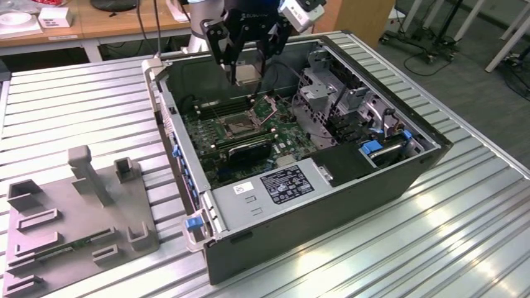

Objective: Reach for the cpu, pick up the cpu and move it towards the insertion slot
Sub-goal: 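Pick up the cpu and move it towards the insertion slot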

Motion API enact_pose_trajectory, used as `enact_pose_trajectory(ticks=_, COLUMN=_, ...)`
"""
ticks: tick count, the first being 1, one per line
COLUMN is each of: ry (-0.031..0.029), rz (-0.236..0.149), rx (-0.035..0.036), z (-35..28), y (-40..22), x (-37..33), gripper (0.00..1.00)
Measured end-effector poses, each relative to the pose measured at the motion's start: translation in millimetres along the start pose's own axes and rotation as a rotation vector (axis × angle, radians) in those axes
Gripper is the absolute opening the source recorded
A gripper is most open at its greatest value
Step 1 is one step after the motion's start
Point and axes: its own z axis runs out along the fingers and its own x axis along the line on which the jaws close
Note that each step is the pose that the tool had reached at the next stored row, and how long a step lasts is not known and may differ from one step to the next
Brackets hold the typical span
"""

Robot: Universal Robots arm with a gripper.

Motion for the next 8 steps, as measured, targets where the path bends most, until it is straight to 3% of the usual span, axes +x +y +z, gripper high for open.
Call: enact_pose_trajectory(ticks=8, ry=-0.0001, rz=0.0, rx=0.0, z=1.3, y=8.9, x=-1.2, gripper=0.55)
